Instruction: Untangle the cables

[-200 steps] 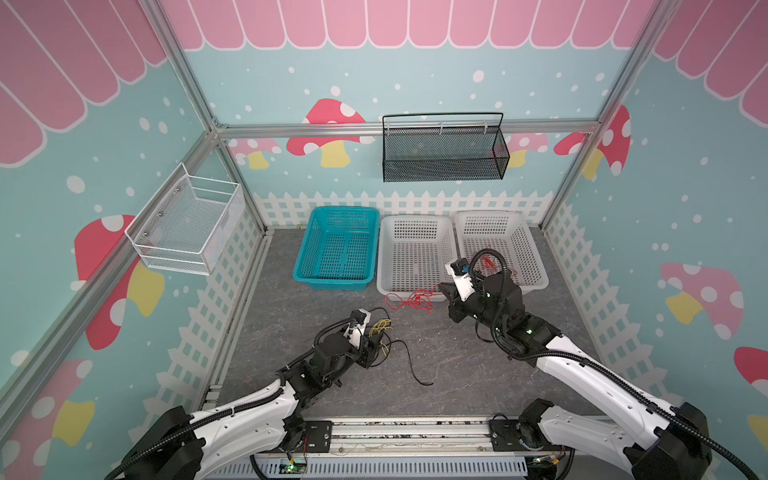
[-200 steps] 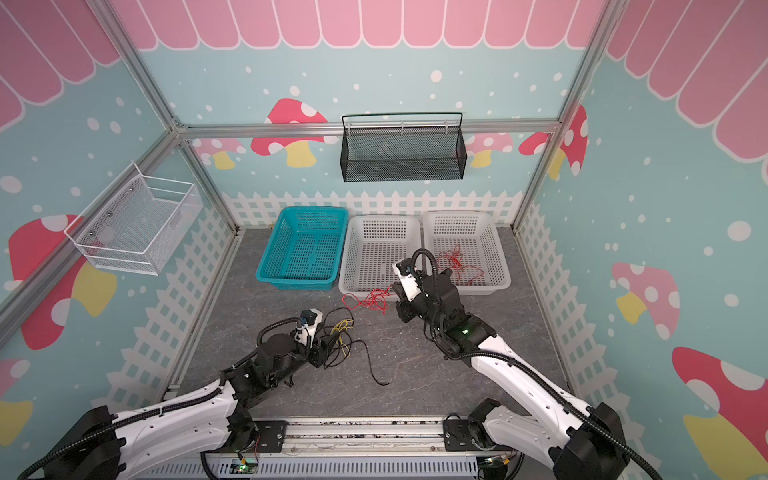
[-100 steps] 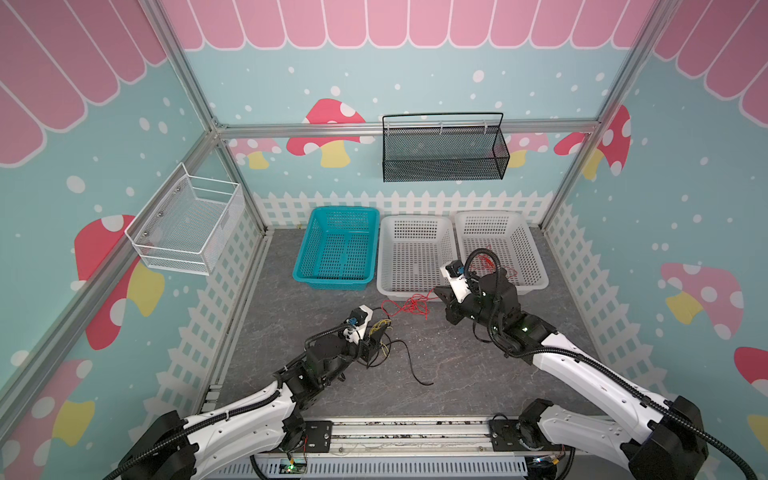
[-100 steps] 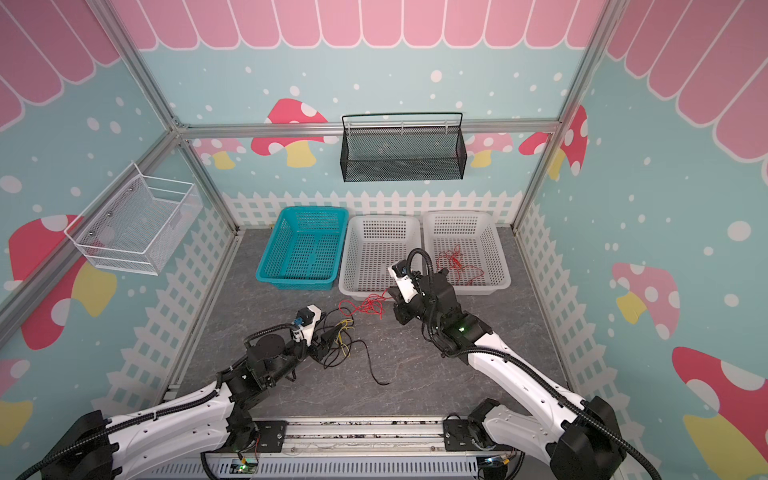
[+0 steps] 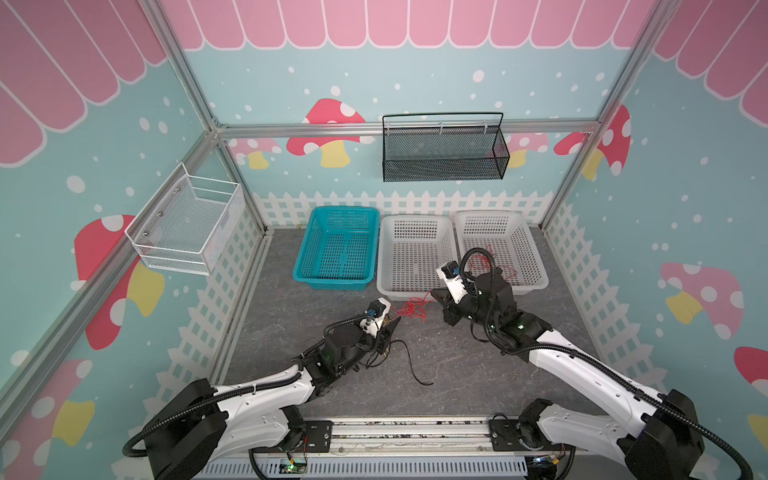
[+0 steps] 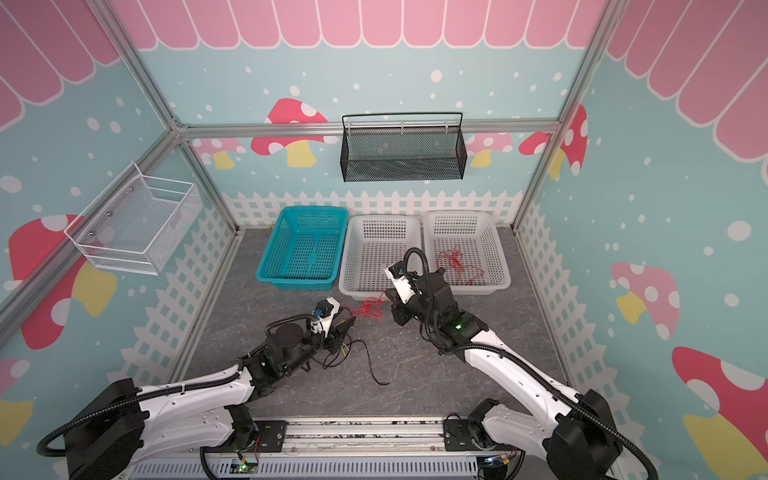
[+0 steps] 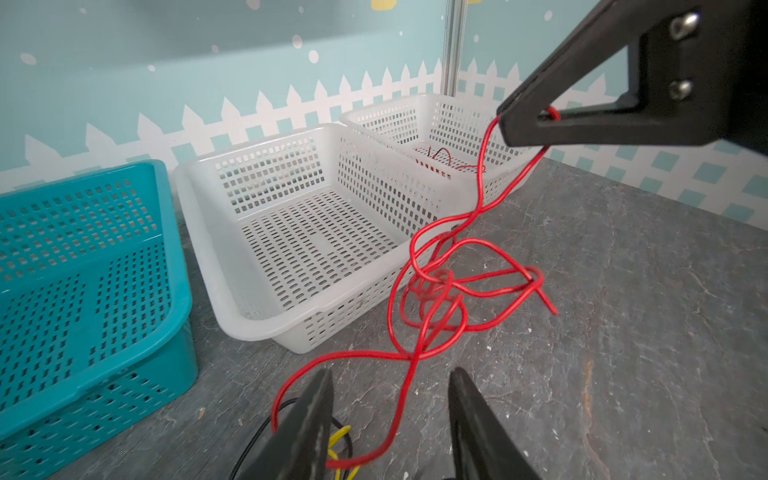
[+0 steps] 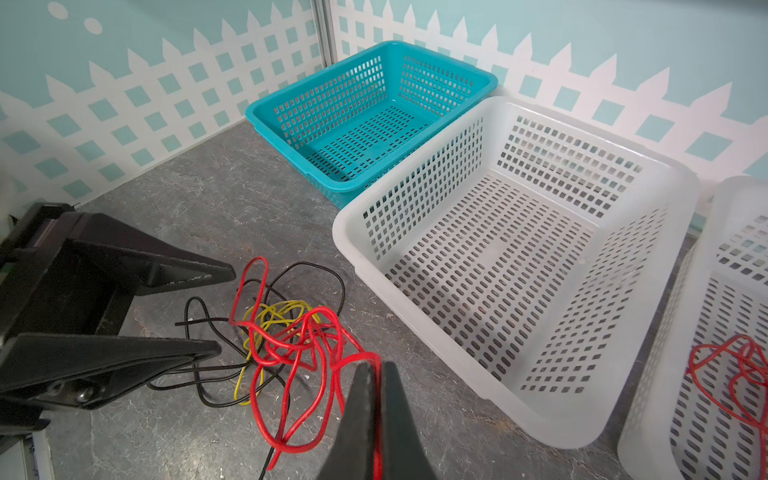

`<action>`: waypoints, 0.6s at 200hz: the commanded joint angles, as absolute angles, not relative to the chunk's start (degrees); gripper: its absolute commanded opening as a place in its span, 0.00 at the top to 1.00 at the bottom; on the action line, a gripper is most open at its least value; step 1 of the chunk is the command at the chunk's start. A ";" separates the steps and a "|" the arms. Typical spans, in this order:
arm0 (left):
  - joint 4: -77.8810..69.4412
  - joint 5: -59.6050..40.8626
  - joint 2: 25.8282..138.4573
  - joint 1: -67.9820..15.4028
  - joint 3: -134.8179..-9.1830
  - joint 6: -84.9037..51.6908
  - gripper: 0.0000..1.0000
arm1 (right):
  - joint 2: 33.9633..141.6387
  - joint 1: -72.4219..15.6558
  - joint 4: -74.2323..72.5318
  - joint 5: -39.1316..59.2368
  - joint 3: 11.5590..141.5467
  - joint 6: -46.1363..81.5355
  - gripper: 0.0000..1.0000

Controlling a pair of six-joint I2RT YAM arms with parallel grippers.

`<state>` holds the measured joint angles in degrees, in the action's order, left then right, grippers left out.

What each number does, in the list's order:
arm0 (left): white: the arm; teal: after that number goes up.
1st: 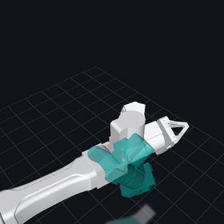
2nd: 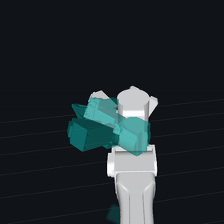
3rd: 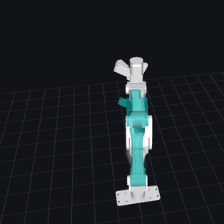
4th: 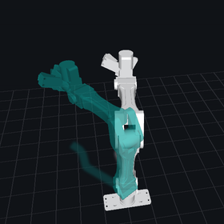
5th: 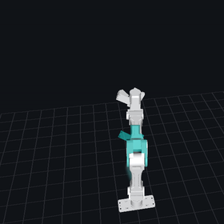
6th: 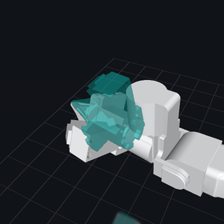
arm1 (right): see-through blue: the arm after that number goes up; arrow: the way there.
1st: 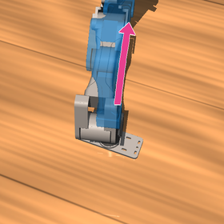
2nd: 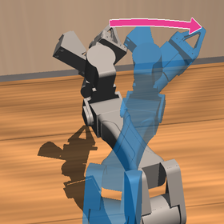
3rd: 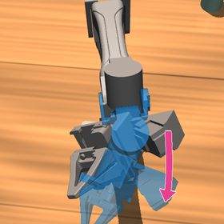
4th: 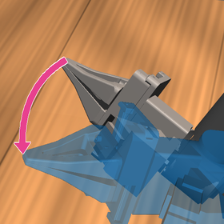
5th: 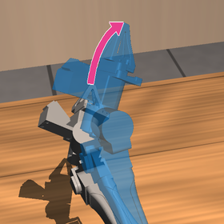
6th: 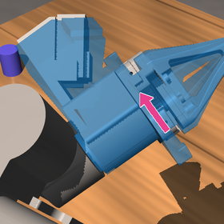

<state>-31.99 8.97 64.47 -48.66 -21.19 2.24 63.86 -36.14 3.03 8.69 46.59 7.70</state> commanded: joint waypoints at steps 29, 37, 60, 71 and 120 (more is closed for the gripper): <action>-34.40 8.25 67.26 -49.31 -22.85 3.25 0.72 | 63.85 -36.47 2.64 11.06 49.22 6.77 1.00; -34.53 7.92 67.69 -49.36 -22.94 3.10 0.72 | 63.81 -36.47 2.64 11.29 49.28 6.77 1.00; -35.24 7.55 69.01 -49.44 -23.08 2.90 0.74 | 63.55 -36.52 2.75 11.68 49.31 6.86 1.00; -35.51 7.81 69.62 -49.48 -23.27 2.90 0.80 | 63.31 -36.47 2.74 11.88 49.31 6.94 1.00; -35.66 13.11 70.43 -49.48 -23.42 1.51 1.00 | 62.43 -36.47 3.53 0.88 48.87 9.81 1.00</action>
<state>-34.20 9.50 70.39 -49.32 -21.96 2.04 63.90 -36.14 3.03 8.86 47.75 8.01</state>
